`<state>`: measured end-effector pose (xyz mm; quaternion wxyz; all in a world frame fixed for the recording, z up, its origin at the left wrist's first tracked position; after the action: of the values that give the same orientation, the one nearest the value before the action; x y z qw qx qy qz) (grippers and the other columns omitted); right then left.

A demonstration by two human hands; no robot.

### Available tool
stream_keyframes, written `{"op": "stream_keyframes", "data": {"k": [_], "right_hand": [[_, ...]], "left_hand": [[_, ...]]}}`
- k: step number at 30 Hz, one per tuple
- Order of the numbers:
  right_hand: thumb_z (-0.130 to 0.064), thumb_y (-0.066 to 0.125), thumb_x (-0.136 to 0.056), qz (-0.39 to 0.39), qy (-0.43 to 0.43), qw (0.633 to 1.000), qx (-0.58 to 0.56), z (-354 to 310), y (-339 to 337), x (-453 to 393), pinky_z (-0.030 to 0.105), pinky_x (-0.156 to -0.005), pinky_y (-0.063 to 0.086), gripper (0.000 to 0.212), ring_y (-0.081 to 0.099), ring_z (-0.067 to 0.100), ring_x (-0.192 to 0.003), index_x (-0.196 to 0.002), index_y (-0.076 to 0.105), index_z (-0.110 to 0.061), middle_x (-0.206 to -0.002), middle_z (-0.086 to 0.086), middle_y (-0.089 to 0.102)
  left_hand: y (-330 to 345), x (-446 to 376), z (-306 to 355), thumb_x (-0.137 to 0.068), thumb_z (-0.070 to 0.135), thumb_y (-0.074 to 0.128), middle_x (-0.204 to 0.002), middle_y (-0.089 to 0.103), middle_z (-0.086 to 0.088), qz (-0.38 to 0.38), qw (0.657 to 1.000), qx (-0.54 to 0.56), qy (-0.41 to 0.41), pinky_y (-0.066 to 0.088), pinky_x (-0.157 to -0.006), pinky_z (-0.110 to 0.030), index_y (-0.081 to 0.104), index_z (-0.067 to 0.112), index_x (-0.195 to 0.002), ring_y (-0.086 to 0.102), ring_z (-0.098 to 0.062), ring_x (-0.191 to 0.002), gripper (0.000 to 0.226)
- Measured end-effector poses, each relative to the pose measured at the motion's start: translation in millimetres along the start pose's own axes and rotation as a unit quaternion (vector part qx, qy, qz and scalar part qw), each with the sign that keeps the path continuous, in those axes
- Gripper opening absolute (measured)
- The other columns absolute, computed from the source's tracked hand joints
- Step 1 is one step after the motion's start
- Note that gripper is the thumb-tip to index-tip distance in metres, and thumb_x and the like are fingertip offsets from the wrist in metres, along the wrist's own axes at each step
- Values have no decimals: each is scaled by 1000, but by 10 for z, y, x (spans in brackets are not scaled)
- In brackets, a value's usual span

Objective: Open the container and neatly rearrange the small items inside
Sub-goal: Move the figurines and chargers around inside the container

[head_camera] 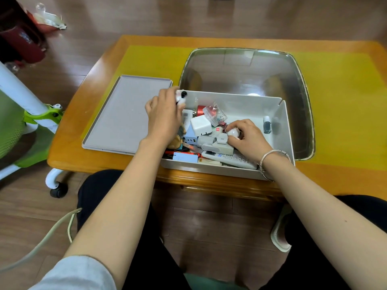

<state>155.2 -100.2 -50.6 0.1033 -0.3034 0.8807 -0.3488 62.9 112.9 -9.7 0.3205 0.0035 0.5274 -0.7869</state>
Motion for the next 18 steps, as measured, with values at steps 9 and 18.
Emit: {"op": "stream_keyframes", "data": {"k": [9, 18], "right_hand": [[-15, 64, -81, 114, -12, 992, -60, -151, -227, 87, 12, -59, 40, 14, 55, 3, -62, -87, 63, -27, -95, 6, 64], [-31, 70, -82, 125, -32, 991, 16, -47, -692, 157, 22, -78, 47, 31, 59, 8, -79, -111, 62, -20, -95, -6, 62]], "left_hand": [[-109, 375, 319, -95, 15, 55, -115, 44, 5, -2, 970, 238, 45, 52, -85, -38, 47, 12, -125, 51, -17, -108, 30], [-52, 291, 635, -89, 17, 66, -121, 49, 5, -85, 958, 269, 59, 37, -81, -2, 50, 18, -130, 50, -2, -95, 45]]}}
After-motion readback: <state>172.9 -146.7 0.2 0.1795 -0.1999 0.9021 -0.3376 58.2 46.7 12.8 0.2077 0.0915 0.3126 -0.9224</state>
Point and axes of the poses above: each hand's wrist, its own x-axis away from the middle knuckle, its own y-axis out of the palm, z = x × y, the point moved 1 cm from there along -x, towards the middle knuckle
